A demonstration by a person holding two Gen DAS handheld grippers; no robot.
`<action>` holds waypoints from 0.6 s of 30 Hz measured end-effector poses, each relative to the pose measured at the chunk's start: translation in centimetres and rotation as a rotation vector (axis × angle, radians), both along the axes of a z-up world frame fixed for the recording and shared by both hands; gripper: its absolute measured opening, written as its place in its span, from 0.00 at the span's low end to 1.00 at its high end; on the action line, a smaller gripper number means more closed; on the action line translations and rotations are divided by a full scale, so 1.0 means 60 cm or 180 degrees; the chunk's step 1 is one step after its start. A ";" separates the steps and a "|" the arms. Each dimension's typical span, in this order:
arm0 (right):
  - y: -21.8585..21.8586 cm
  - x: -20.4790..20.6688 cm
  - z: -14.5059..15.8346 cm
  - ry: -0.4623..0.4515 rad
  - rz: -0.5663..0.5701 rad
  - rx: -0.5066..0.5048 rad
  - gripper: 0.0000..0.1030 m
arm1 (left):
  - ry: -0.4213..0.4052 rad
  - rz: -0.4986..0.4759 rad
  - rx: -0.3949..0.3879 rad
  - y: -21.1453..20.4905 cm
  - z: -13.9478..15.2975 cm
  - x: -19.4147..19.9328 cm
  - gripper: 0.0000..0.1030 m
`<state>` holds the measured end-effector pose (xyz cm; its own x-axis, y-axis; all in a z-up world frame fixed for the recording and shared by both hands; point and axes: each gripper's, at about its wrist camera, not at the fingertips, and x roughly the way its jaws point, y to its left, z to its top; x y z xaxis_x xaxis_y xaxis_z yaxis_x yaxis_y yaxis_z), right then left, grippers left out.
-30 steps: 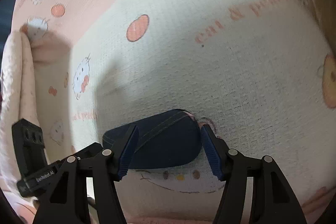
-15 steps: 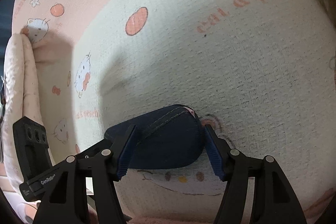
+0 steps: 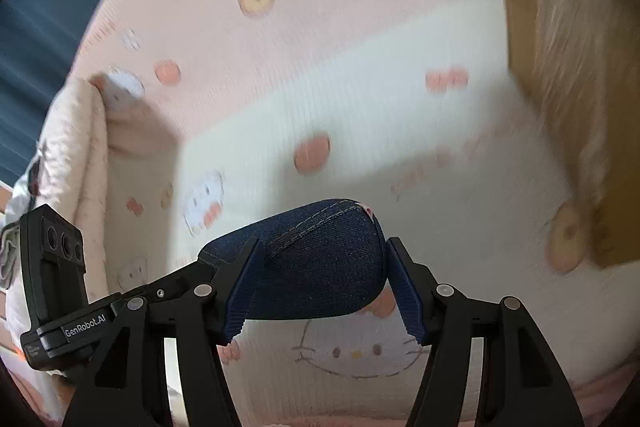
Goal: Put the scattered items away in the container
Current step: 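Lift the glasses case and carry it over the cardboard box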
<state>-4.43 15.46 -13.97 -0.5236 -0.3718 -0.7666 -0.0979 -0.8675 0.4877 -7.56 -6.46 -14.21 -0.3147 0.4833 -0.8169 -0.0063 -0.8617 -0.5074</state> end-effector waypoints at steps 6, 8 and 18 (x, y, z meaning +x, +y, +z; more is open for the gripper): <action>0.063 0.023 0.117 0.0417 -0.0193 0.0150 0.58 | 0.0396 -0.0206 0.0127 0.065 0.105 -0.009 0.51; 0.091 0.032 0.155 0.0553 -0.0279 0.0178 0.59 | 0.0548 -0.0320 0.0147 0.097 0.140 -0.013 0.51; 0.234 0.049 0.269 0.0857 -0.0604 0.0326 0.59 | 0.0923 -0.0795 0.0259 0.259 0.248 -0.049 0.51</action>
